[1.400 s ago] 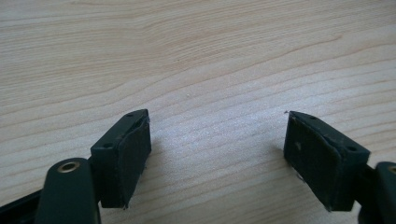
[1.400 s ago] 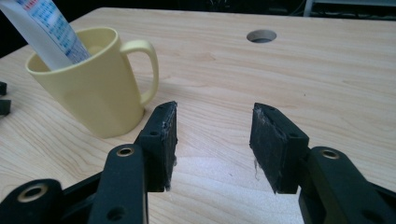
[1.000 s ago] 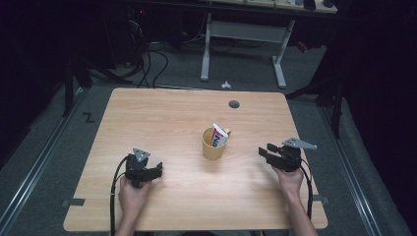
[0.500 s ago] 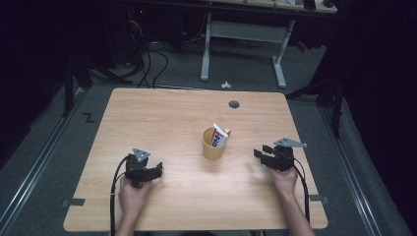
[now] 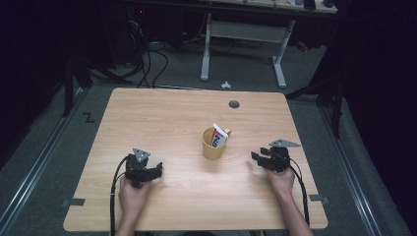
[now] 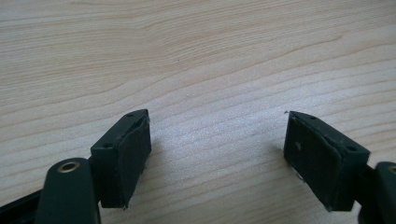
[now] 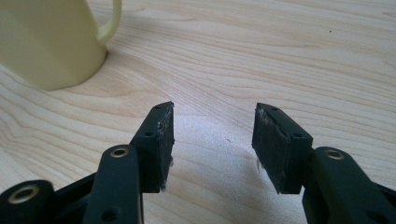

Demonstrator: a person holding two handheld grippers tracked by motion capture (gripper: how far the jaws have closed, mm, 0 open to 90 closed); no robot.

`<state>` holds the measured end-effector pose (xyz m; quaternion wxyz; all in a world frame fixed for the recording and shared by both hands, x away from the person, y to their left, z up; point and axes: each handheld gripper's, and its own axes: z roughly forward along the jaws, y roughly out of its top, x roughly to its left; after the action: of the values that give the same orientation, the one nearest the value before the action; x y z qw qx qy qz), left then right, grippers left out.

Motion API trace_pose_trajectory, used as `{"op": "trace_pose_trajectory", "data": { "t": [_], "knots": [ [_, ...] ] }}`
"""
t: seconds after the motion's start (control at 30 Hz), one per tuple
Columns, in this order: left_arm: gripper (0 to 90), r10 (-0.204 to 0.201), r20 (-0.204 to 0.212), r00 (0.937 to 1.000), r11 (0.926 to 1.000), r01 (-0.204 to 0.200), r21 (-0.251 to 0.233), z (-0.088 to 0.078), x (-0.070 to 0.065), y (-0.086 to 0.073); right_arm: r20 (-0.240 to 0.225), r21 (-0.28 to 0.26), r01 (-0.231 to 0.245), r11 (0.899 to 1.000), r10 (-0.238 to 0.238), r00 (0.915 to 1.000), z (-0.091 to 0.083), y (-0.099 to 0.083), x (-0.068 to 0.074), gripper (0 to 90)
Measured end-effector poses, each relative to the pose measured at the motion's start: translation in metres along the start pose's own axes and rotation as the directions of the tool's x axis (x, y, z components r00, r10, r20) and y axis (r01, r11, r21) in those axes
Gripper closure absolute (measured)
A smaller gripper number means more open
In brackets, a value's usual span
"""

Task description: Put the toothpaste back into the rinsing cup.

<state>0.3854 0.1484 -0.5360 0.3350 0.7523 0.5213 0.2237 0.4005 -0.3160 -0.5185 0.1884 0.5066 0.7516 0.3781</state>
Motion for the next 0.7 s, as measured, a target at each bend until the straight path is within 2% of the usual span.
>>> {"op": "trace_pose_trajectory", "data": {
  "t": [0.57, 0.7],
  "knots": [
    [23.4, 0.000, 0.000, 1.0000, 1.0000, 0.000, 0.000, 0.000, 0.000, 0.000, 0.050, 0.049, 0.043, 0.998, -0.045, 0.9978, 0.009, -0.004, 0.004, 48.0],
    [23.4, 0.000, -0.001, 1.0000, 1.0000, 0.000, -0.001, 0.000, 0.000, 0.000, 0.064, 0.056, 0.064, 0.996, -0.067, 0.9956, 0.012, -0.004, 0.006, 47.7]
  ]
}}
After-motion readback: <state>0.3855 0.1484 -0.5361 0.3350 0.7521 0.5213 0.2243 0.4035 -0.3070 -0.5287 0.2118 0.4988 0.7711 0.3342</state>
